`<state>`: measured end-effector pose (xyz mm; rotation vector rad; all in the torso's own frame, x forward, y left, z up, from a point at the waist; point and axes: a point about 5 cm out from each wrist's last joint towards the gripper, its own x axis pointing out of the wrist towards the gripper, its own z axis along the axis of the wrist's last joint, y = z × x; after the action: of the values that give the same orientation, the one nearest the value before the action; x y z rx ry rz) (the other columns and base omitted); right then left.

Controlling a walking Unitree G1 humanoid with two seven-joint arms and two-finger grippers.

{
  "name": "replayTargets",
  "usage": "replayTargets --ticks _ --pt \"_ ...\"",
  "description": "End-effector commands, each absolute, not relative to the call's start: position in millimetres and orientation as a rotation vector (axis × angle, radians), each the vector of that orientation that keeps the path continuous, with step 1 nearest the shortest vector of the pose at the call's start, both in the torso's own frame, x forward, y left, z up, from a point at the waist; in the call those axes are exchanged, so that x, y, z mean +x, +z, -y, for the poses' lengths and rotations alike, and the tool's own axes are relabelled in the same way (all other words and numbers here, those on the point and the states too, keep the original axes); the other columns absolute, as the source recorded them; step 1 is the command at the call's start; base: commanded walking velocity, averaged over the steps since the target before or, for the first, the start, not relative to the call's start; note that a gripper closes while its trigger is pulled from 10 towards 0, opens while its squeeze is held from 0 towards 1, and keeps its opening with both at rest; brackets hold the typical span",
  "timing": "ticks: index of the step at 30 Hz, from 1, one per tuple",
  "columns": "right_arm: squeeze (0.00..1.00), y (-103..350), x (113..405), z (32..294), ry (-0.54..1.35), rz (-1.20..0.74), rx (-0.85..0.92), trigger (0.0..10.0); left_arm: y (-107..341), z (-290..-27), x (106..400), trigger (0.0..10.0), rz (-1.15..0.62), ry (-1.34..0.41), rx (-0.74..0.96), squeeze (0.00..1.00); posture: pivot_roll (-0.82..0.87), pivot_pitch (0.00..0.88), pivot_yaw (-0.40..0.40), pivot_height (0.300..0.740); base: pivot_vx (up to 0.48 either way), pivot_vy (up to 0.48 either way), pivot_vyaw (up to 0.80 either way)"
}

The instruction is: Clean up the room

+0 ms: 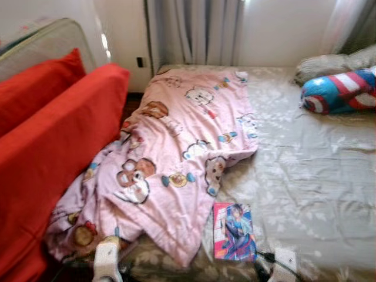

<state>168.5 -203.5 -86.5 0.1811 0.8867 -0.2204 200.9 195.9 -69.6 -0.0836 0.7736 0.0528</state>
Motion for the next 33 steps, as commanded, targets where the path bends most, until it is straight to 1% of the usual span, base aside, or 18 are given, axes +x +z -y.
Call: replayTargets --ticks 1,7,11,13,15,16,17,18,20,26,33 --pt "0.0 -83.8 177.6 192.3 -0.197 -0.856 0.207 10.0 -67.3 -211.5 199.0 10.0 -0.758 0.09 -0.061 0.0 0.01 0.047 -0.001 0.74 0.0 0.0 0.0" --pt "0.0 -77.5 188.8 190.8 -0.176 -0.797 0.212 10.0 -56.6 -216.0 212.2 10.0 -0.67 0.084 -0.067 0.0 0.01 0.053 -0.002 0.74 0.0 0.0 0.0" --pt "0.0 -69.6 201.3 189.1 -0.145 -0.729 0.213 10.0 -36.8 -220.3 234.3 10.0 -0.525 0.071 -0.078 0.0 0.01 0.054 -0.003 0.74 0.0 0.0 0.0" --pt "0.0 -62.1 211.3 187.8 -0.125 -0.657 0.214 10.0 -16.8 -220.1 251.1 10.0 -0.382 0.05 -0.079 0.0 0.01 0.053 -0.005 0.74 0.0 0.0 0.0" --pt "0.0 -57.3 216.9 187.4 -0.114 -0.615 0.206 10.0 -9.1 -218.8 256.1 10.0 -0.328 0.045 -0.076 0.0 0.01 0.052 -0.006 0.74 0.0 0.0 0.0" --pt "0.0 -56.2 218.1 187.3 -0.111 -0.605 0.204 10.0 -7.6 -218.5 256.9 10.0 -0.318 0.044 -0.075 0.0 0.01 0.052 -0.006 0.74 0.0 0.0 0.0" --pt "0.0 -50.6 224.4 185.7 -0.092 -0.557 0.205 10.0 -2.3 -216.5 258.8 10.0 -0.276 0.037 -0.072 0.0 0.01 0.053 -0.007 0.74 0.0 0.0 0.0" --pt "0.0 -50.6 224.4 185.7 -0.092 -0.557 0.205 10.0 -2.3 -216.5 258.8 10.0 -0.276 0.037 -0.072 0.0 0.01 0.053 -0.007 0.74 0.0 0.0 0.0" --pt "0.0 -35.4 238.5 183.5 -0.05 -0.435 0.187 10.0 8.1 -213.7 259.3 10.0 -0.195 0.026 -0.06 0.0 0.0 0.048 -0.008 0.74 0.0 0.0 0.0" --pt "0.0 -3.5 255.8 182.6 -0.012 -0.211 0.153 10.0 28.3 -209.4 253.8 10.0 -0.087 0.005 -0.05 0.0 0.0 0.029 -0.012 0.74 0.0 0.0 0.0" --pt "0.0 5.3 255.4 181.9 -0.028 -0.149 0.144 10.0 37.2 -210.2 247.8 10.0 -0.054 0.012 -0.04 0.0 0.0 0.005 -0.018 0.74 0.0 0.0 0.0"
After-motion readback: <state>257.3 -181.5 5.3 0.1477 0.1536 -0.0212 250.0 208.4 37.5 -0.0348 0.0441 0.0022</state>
